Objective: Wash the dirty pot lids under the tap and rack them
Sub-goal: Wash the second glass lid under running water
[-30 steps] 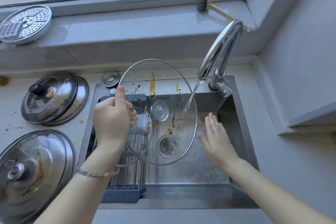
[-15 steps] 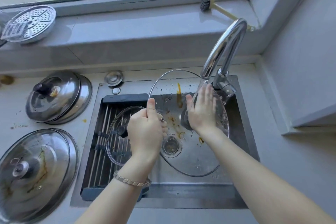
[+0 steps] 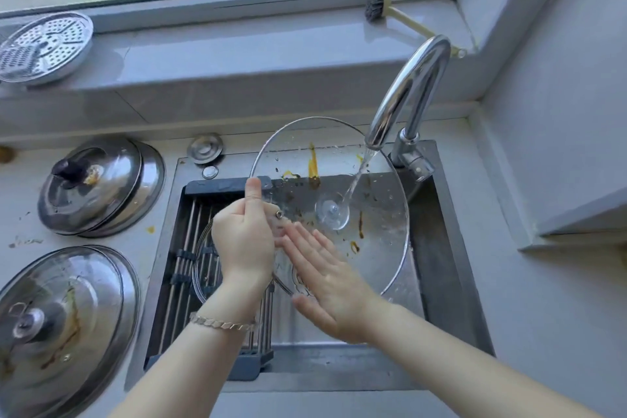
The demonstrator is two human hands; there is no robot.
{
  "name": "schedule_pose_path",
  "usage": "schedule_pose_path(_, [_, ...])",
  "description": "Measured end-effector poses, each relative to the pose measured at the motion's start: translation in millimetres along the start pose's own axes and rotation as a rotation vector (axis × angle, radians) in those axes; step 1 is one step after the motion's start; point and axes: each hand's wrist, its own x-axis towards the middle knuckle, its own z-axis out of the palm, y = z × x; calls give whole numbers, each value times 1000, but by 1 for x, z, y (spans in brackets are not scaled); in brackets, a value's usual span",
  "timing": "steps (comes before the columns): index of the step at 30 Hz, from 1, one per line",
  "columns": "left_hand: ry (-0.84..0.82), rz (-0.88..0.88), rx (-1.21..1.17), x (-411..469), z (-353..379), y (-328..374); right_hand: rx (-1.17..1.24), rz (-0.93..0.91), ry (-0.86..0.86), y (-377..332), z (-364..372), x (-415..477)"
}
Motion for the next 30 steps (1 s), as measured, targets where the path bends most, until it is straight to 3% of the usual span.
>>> schedule_pose_path(3, [-30,-143,-26,1,-1,-5,-131,-45,-103,21,-6,-25])
schedule_pose_path(8, [-87,-435,61,3,9,-26,-223,-40,4,36,-32,-50])
schedule_pose_path(11, [-305,-709,14,-4,15,-26,-147,148,-85,37,-72,-49])
schedule_pose_path(12, [-417,-728,95,-6,16,-26,-146,247,-140,38,-86,-45])
schedule_pose_path(14, [-590,-530,535,-13,16,-21,-133,392,-265,38,-109,-35])
schedule_pose_path(16, [-544,-50,1073,-21,13,-16,-44,466,-359,38,-126,-26])
schedule_pose_path(17, [-509,172,1166,-25,12,-12,0,488,-396,36,-134,-20])
schedule_pose_path(19, [-658,385,1020,-32,11,-10,98,502,-465,27,-150,-9])
schedule_pose_path(22, [-1017,203,578,-40,11,-8,147,463,-551,11,-174,11])
schedule_pose_path(25, [-926,-30,96,-46,12,-7,72,400,-481,6,-184,27])
schedule_pose_path(30, [-653,-72,-105,-39,17,-10,7,330,-2,25,-156,29])
